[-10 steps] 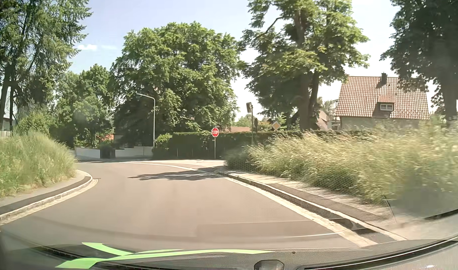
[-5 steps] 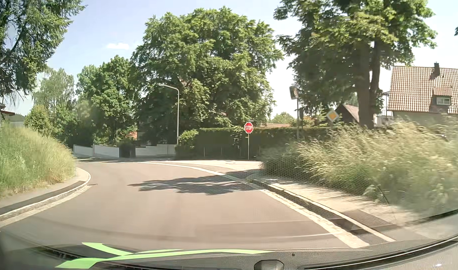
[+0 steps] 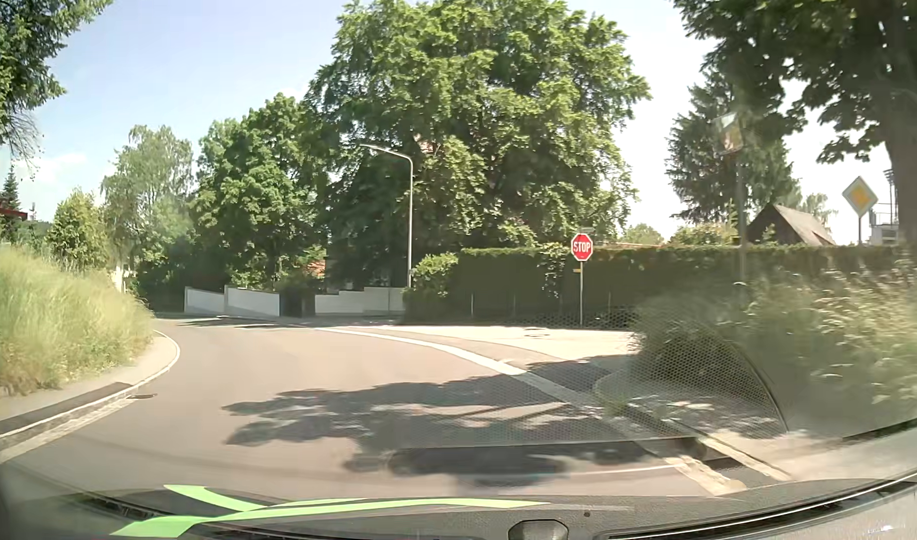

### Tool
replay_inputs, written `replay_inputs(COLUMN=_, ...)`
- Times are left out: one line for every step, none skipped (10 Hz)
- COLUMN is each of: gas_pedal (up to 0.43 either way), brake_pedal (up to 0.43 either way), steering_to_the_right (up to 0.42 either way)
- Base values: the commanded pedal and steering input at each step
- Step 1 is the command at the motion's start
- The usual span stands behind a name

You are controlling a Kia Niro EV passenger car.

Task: Follow the waypoints while adhering to traffic rules and regulations

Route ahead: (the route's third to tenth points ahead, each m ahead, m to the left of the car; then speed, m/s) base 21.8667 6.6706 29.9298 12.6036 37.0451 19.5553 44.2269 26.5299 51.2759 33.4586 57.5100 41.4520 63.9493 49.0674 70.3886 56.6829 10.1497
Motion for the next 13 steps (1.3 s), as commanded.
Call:
replay_inputs(gas_pedal=0.028, brake_pedal=0.0, steering_to_the_right=-0.109)
replay_inputs(gas_pedal=0.028, brake_pedal=0.0, steering_to_the_right=-0.11)
replay_inputs(gas_pedal=0.028, brake_pedal=0.0, steering_to_the_right=-0.11)
replay_inputs(gas_pedal=0.028, brake_pedal=0.0, steering_to_the_right=-0.11)
replay_inputs(gas_pedal=0.028, brake_pedal=0.0, steering_to_the_right=-0.111)
replay_inputs(gas_pedal=0.028, brake_pedal=0.0, steering_to_the_right=-0.111)
replay_inputs(gas_pedal=0.028, brake_pedal=0.0, steering_to_the_right=-0.111)
replay_inputs(gas_pedal=0.039, brake_pedal=0.0, steering_to_the_right=-0.112)
replay_inputs(gas_pedal=0.039, brake_pedal=0.0, steering_to_the_right=-0.111)
replay_inputs(gas_pedal=0.039, brake_pedal=0.0, steering_to_the_right=-0.111)
replay_inputs(gas_pedal=0.039, brake_pedal=0.0, steering_to_the_right=-0.112)
replay_inputs(gas_pedal=0.047, brake_pedal=0.0, steering_to_the_right=-0.111)
replay_inputs(gas_pedal=0.047, brake_pedal=0.0, steering_to_the_right=-0.111)
